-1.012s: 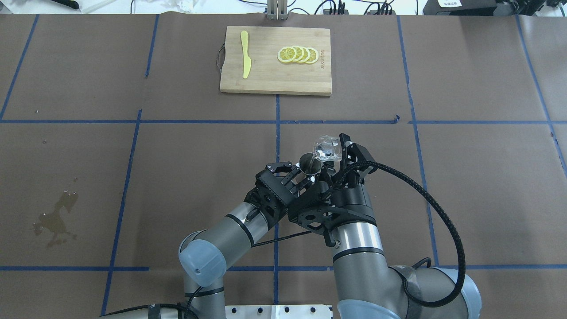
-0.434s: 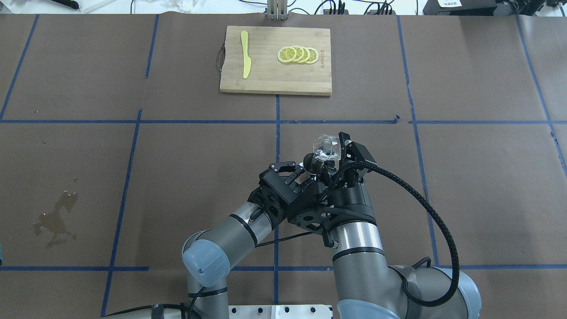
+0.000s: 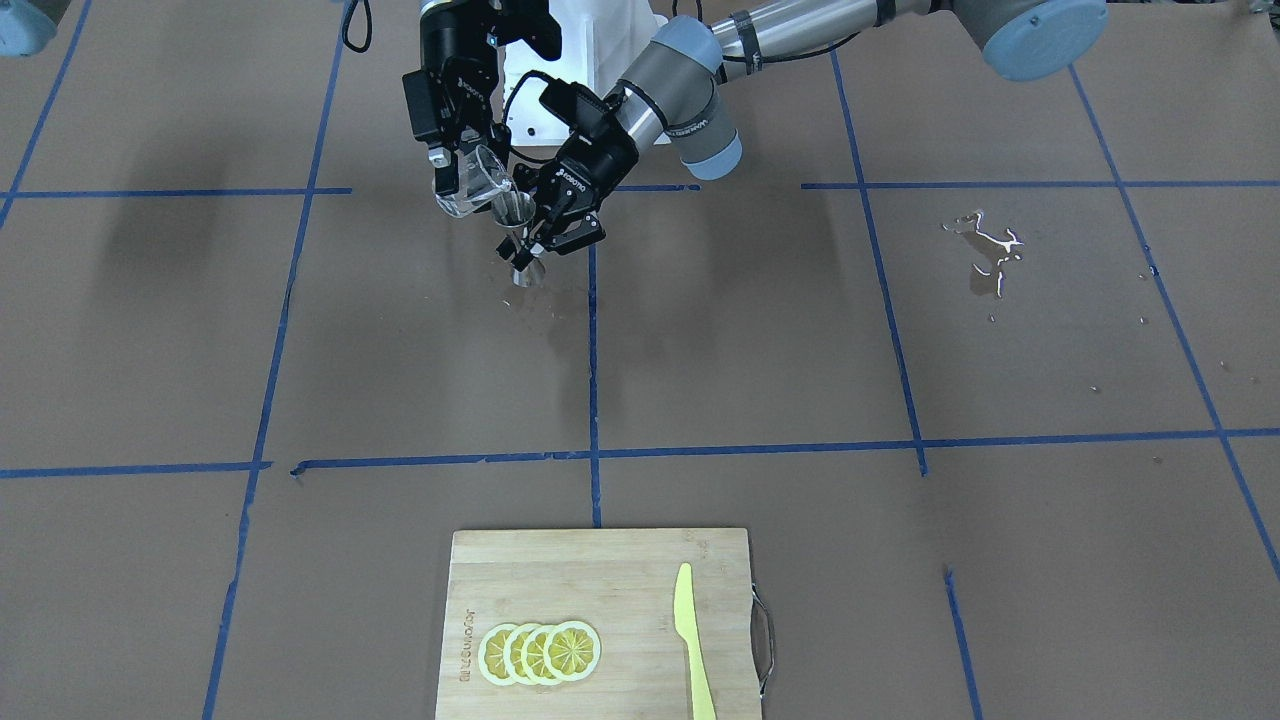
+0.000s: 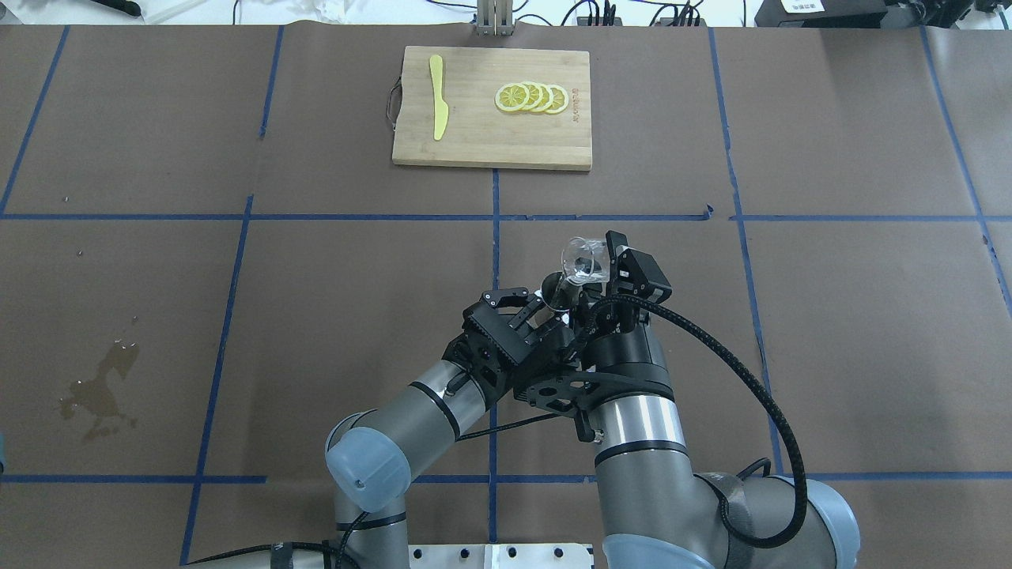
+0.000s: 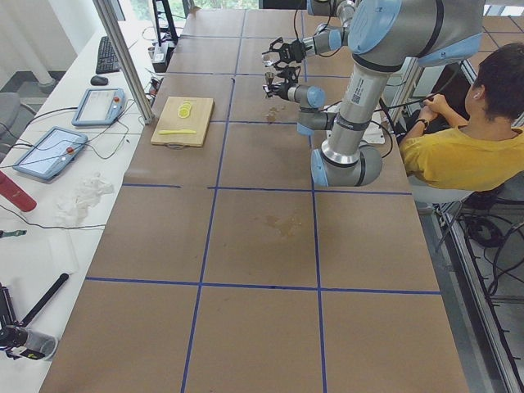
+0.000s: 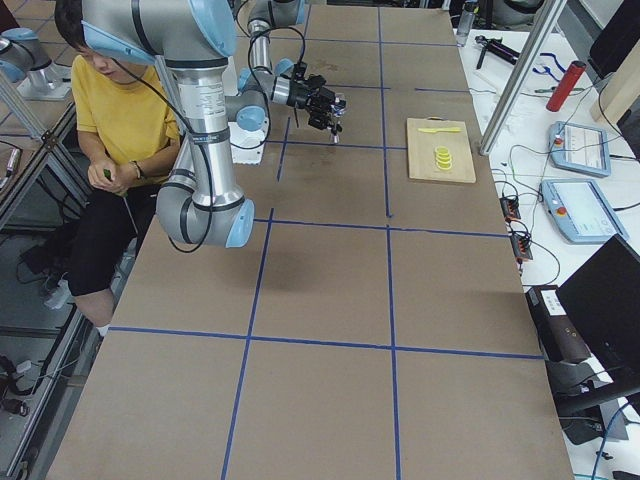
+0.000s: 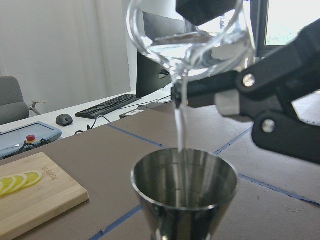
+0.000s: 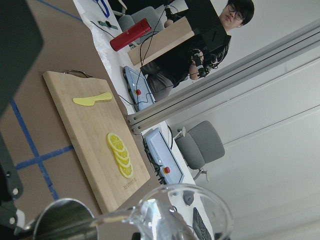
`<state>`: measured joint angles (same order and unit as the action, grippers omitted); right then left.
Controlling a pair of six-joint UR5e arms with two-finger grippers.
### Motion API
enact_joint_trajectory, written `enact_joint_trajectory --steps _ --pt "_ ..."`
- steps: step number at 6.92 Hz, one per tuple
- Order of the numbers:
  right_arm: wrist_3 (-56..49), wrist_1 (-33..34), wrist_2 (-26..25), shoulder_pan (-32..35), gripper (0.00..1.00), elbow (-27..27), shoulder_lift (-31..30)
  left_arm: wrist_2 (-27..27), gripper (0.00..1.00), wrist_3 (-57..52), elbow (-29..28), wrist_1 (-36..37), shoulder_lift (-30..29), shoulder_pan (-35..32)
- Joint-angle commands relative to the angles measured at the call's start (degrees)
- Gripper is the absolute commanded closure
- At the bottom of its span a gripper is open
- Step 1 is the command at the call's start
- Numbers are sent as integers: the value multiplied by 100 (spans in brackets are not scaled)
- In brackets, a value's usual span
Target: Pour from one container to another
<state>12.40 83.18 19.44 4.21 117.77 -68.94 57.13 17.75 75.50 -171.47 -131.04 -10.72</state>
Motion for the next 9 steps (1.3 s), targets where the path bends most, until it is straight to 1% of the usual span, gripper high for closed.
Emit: enact_joint_trajectory --steps 1,3,4,9 --pt "-202 -4 -20 9 100 9 -14 0 100 0 0 0 -1 0" --pt "-439 -4 -28 18 100 26 -40 0 100 -8 0 0 -9 0" --pt "-536 5 -124 18 100 18 -67 -9 100 -8 0 9 -1 0" --pt "-870 -4 -160 18 100 44 -41 -18 100 0 9 9 -18 9"
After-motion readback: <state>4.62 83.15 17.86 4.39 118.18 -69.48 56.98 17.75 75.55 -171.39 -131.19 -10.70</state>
